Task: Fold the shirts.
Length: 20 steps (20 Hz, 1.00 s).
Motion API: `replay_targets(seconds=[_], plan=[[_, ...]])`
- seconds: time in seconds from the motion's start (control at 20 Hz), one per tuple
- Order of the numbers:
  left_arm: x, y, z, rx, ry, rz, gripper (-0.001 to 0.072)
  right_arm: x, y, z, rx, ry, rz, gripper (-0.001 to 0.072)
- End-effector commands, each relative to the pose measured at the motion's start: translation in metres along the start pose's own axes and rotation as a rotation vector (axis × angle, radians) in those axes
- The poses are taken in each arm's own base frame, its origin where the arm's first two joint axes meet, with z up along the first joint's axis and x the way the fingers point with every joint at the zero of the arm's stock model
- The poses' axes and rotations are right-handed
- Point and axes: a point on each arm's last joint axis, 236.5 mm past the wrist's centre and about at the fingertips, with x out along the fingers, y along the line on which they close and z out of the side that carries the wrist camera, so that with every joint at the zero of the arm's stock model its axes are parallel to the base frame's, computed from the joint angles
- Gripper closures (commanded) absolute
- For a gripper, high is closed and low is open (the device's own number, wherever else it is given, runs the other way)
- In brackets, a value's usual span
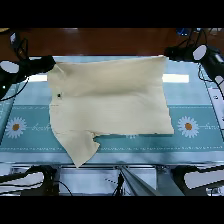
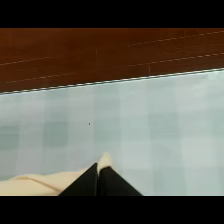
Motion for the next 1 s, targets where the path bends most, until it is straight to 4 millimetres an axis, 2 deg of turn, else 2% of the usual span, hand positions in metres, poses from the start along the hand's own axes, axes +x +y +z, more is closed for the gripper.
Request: replay_targets(seconds=[0.0, 0.15, 0.25, 0.4, 0.6, 0.7, 0.95], plan=[[0.020, 0.008, -0.023, -0.009, 0.061, 0.010, 0.0681, 0.017, -0.004, -0.021, 0.017, 0.055, -0.003, 0.0691], [0.030, 0.006, -0.069, -0.022, 0.224, -0.021, 0.0681, 0.022, -0.001, -0.045, 0.048, 0.143, 0.014, 0.0691], [0.026, 0.007, -0.088, -0.032, 0.310, -0.037, 0.0681, 0.018, 0.000, -0.055, 0.047, 0.188, 0.016, 0.0691], [0.007, 0.011, -0.083, -0.050, 0.357, -0.060, 0.0681, -0.002, -0.002, -0.056, 0.050, 0.232, 0.017, 0.0691], [-0.039, 0.003, -0.078, -0.062, 0.483, -0.135, 0.0682, -0.045, -0.007, -0.053, 0.039, 0.293, 0.008, 0.0691], [-0.052, 0.005, -0.089, -0.101, 0.555, -0.148, 0.0682, -0.056, -0.010, -0.064, 0.037, 0.353, 0.000, 0.0691], [-0.048, 0.017, -0.135, -0.141, 0.651, -0.124, 0.0682, -0.050, -0.008, -0.100, 0.030, 0.486, 0.000, 0.0691]])
